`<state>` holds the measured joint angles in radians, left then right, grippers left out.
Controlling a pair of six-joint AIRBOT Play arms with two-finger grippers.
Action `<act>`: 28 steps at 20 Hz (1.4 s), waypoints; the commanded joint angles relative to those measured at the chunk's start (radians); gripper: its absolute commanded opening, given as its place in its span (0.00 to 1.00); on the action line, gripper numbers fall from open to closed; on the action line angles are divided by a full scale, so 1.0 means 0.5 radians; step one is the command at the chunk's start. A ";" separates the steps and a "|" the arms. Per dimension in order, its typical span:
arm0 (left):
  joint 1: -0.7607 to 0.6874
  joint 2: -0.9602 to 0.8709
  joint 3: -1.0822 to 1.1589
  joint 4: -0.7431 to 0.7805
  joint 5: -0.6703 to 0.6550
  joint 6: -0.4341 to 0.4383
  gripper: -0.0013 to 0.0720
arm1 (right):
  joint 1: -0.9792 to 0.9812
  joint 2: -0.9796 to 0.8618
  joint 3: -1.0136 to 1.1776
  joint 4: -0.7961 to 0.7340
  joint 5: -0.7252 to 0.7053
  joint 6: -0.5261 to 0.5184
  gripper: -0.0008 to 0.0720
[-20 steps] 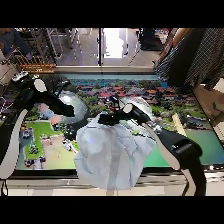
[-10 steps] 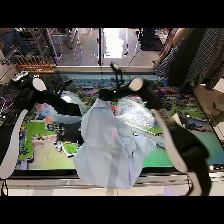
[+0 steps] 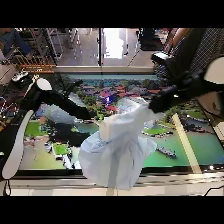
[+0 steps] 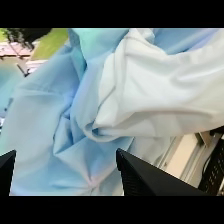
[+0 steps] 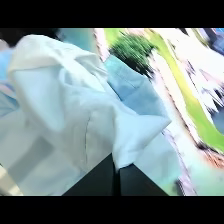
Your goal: Fold the clothes and pants, and hang the long-sleeved shirts on hangers.
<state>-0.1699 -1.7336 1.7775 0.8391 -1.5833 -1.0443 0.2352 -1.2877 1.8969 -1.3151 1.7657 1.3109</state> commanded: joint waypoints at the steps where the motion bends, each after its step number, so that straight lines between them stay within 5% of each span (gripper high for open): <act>1: -0.156 -0.076 -0.002 -0.037 -0.123 0.122 1.00 | -0.127 0.148 -0.226 -0.158 0.143 -0.047 0.03; 10: -0.384 -0.481 -0.001 -0.009 0.108 -0.188 1.00 | -0.651 0.147 -1.513 -0.143 -0.214 -0.169 0.04; 17: -0.395 -0.565 0.001 -0.221 0.443 -0.340 0.98 | -0.666 0.146 -1.605 -0.133 -0.375 -0.242 0.04; 18: -0.396 -0.565 0.001 -0.220 0.512 -0.379 0.91 | -0.666 0.147 -1.605 -0.133 -0.375 -0.242 0.04; 20: -0.405 -0.568 0.001 -0.220 0.632 -0.426 0.30 | -0.666 0.146 -1.605 -0.115 -0.375 -0.241 0.04; 21: -0.419 -0.575 0.001 -0.220 0.629 -0.430 0.29 | -0.666 0.146 -1.604 -0.091 -0.375 -0.242 0.04; 23: -0.463 -0.582 0.001 -0.154 0.616 -0.437 0.04 | -0.666 0.146 -1.599 -0.050 -0.389 -0.242 0.04; 28: -0.436 -0.468 0.023 0.006 0.642 -0.472 0.03 | -0.666 0.147 -1.554 0.128 -0.546 -0.238 0.04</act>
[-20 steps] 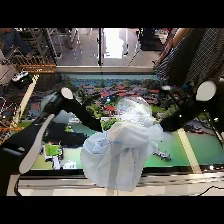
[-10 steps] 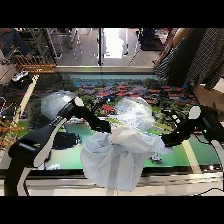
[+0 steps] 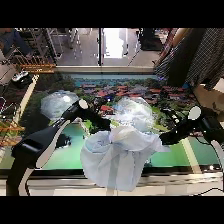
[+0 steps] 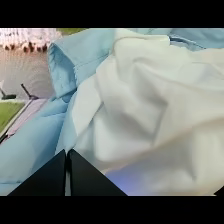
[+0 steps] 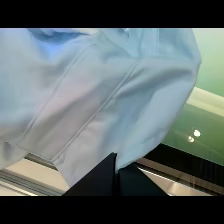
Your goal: Fold the clothes and pants, and hang the long-sleeved shirts on hangers.
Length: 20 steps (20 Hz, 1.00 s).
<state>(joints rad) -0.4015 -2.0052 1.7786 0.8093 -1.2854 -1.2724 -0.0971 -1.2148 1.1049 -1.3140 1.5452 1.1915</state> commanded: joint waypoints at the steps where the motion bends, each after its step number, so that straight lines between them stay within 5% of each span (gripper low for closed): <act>1: 0.079 0.145 0.078 0.065 0.046 -0.015 0.03 | 0.001 0.001 0.078 0.215 -0.169 0.007 0.04; 9: 0.690 1.131 0.717 0.011 0.266 -0.085 0.03 | 0.183 0.001 0.984 1.408 -0.794 -0.186 0.03; 13: 0.755 1.532 0.435 0.065 0.300 -0.028 0.03 | 0.258 -0.002 1.316 1.258 -0.933 -0.291 0.03; 16: 0.637 1.672 -0.199 0.065 0.284 -0.021 0.03 | 0.259 -0.031 1.240 0.922 -0.527 -0.632 0.03; 20: 0.369 1.697 -1.256 0.072 0.526 0.001 0.03 | 0.259 -0.036 0.688 0.717 -0.317 -0.635 0.03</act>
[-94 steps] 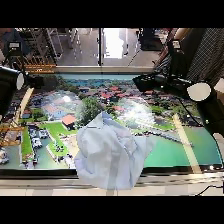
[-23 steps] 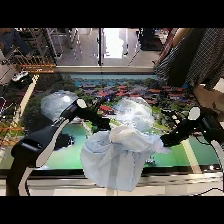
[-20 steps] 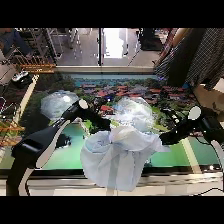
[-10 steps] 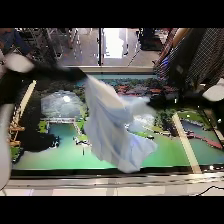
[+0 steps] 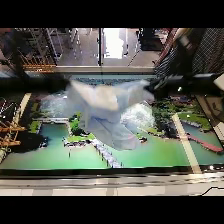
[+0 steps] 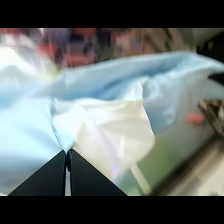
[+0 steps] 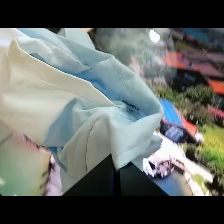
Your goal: Fold the clothes and pants, and hang the long-sleeved shirts on hangers.
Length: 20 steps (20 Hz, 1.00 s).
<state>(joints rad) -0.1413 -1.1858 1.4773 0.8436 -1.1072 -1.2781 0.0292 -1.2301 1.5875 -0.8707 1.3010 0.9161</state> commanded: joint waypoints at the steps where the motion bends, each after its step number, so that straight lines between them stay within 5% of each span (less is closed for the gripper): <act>1: -0.208 0.058 -0.860 0.003 0.246 0.002 0.03 | 0.006 -0.005 -0.453 -0.178 0.166 -0.083 0.03; 3: -0.311 0.056 -1.157 0.002 0.271 -0.002 0.09 | 0.005 -0.005 -0.752 -0.233 0.137 -0.072 0.05; 5: -0.362 0.056 -1.235 0.003 0.179 -0.002 0.59 | 0.004 -0.004 -0.949 -0.397 0.085 0.141 0.37; 6: -0.364 0.060 -1.221 -0.014 0.150 -0.002 0.73 | 0.004 -0.005 -0.990 -0.533 0.076 0.388 0.54; 8: -0.357 0.059 -1.130 -0.011 0.178 -0.002 0.73 | 0.004 0.000 -0.997 -0.709 0.051 1.044 0.64; 10: -0.358 0.023 -1.010 -0.012 0.342 -0.002 0.73 | 0.011 -0.002 -1.002 -0.620 0.040 1.444 0.74; 17: -0.437 -0.691 -0.399 0.017 0.092 0.105 0.71 | 0.188 -0.002 -1.235 -0.562 -0.143 2.125 0.71; 20: -0.534 -0.992 -0.114 0.328 -0.160 0.007 0.71 | 0.243 -0.002 -1.305 -0.472 -0.232 2.182 0.69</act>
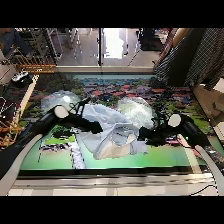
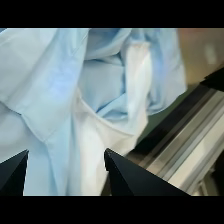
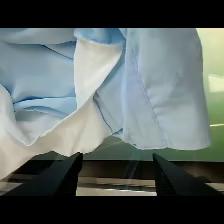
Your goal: Fold the clothes and pants, and hang the long-sleeved shirts on hangers.
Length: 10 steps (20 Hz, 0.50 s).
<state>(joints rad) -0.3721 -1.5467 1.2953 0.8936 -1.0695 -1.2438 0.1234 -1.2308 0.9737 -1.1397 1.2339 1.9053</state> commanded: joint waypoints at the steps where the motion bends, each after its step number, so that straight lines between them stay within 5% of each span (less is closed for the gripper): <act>1: -0.099 -0.362 0.336 0.368 -0.330 -0.117 0.72 | 0.067 -0.005 -0.077 0.086 -0.120 0.207 0.69; 8: -0.167 -0.605 0.631 0.479 -0.377 -0.175 0.69 | 0.211 -0.200 -0.077 0.140 -0.287 0.443 0.69; 9: -0.182 -0.613 0.651 0.476 -0.360 -0.173 0.47 | 0.237 -0.233 -0.077 0.141 -0.325 0.486 0.68; 10: -0.192 -0.617 0.667 0.464 -0.362 -0.124 0.09 | 0.249 -0.263 -0.077 0.140 -0.359 0.534 0.68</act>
<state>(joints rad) -0.4519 -1.8294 1.5867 1.1152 -1.2465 -1.3224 0.2180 -1.3186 0.9363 -1.0779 1.1072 2.0964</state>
